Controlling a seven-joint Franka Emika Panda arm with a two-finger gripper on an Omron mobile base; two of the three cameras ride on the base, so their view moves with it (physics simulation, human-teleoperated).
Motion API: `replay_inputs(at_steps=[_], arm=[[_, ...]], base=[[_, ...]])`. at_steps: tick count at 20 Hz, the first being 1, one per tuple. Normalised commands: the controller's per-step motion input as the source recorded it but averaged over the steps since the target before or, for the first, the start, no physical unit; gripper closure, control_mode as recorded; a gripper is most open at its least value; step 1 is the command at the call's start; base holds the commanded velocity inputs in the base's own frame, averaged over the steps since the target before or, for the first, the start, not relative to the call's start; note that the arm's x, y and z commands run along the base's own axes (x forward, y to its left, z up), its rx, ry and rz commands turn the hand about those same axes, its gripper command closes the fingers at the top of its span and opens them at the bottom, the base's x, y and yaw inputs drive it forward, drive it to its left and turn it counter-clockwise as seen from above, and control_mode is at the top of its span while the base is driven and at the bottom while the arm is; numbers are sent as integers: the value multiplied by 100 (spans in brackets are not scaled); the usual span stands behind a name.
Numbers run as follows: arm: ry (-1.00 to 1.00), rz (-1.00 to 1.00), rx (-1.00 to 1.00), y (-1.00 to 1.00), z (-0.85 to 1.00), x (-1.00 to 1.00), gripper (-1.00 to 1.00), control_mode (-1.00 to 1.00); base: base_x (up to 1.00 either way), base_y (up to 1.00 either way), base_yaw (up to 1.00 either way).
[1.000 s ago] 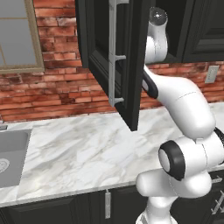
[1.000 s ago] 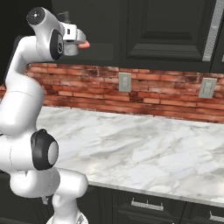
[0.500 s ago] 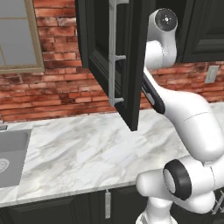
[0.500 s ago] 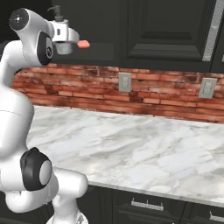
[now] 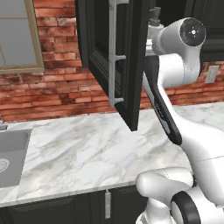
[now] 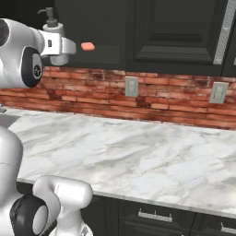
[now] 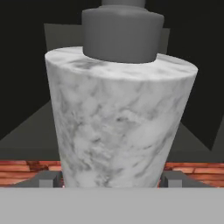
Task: Locate and retrieve the bar soap and soap dispenser from the cabinet. Place them next to the sink.
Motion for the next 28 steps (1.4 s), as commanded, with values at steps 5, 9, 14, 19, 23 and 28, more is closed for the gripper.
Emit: replay_inputs(at_steps=[5, 9, 14, 19, 23, 28], arm=[[-1, 6, 1, -4, -6, -93, 100, -100], [-3, 9, 0, -10, -19, -91, 100, -100], [-2, 11, 0, -4, -33, -75, 100, -100], [0, 10, 0, -1, -42, -32, 100, -100], [0, 14, -1, -2, -49, -10, 100, -100], [0, 11, 0, 0, -39, -4, 100, -100]], base=[[0, 0, 0], [0, 0, 0], [0, 0, 0], [0, 0, 0], [0, 0, 0], [0, 0, 0]])
